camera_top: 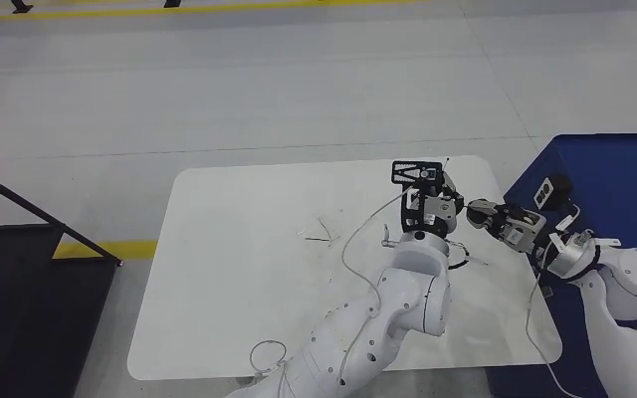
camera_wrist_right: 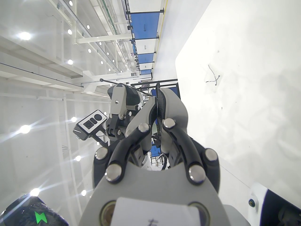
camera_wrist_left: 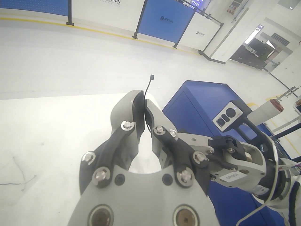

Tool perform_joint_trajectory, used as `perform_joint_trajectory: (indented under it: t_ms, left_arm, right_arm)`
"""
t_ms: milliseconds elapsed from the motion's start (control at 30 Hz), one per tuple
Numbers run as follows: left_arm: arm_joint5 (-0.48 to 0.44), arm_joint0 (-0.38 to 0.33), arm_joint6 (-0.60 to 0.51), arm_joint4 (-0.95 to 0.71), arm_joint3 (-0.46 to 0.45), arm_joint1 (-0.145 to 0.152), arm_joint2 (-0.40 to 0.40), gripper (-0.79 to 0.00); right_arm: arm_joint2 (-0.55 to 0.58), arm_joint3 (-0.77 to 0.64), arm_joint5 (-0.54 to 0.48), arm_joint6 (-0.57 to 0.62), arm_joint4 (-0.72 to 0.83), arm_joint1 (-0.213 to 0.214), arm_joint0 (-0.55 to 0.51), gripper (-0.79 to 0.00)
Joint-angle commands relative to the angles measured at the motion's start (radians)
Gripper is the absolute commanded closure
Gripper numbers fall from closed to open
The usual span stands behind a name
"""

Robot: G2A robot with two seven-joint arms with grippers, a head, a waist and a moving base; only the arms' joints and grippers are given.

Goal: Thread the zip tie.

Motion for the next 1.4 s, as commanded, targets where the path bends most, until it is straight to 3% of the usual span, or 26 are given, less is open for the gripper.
perform_joint_trajectory:
  t_ms: [0,1267,1300,1333,1367]
  left_arm:
    - [0.001,0.006,-0.001,0.001,-0.007,0.002,-0.001,0.000]
    - [-0.002,-0.026,-0.102,-0.008,0.031,-0.009,0.017,0.000]
    - [-0.001,-0.026,-0.102,-0.006,0.031,-0.009,0.019,-0.237]
    - [0.001,-0.026,-0.101,-0.005,0.031,-0.010,0.021,-0.363]
    - [0.002,-0.025,-0.101,-0.006,0.030,-0.010,0.021,-0.610]
  right_arm:
    - [0.000,0.000,0.000,0.000,0.000,0.000,0.000,0.000]
    - [0.007,-0.006,-0.021,-0.042,0.054,0.003,-0.022,0.000]
    - [0.007,-0.006,-0.020,-0.042,0.055,0.004,-0.023,0.000]
    - [0.008,-0.006,-0.019,-0.042,0.055,0.004,-0.025,0.000]
    - [0.008,-0.006,-0.017,-0.041,0.056,0.005,-0.026,0.000]
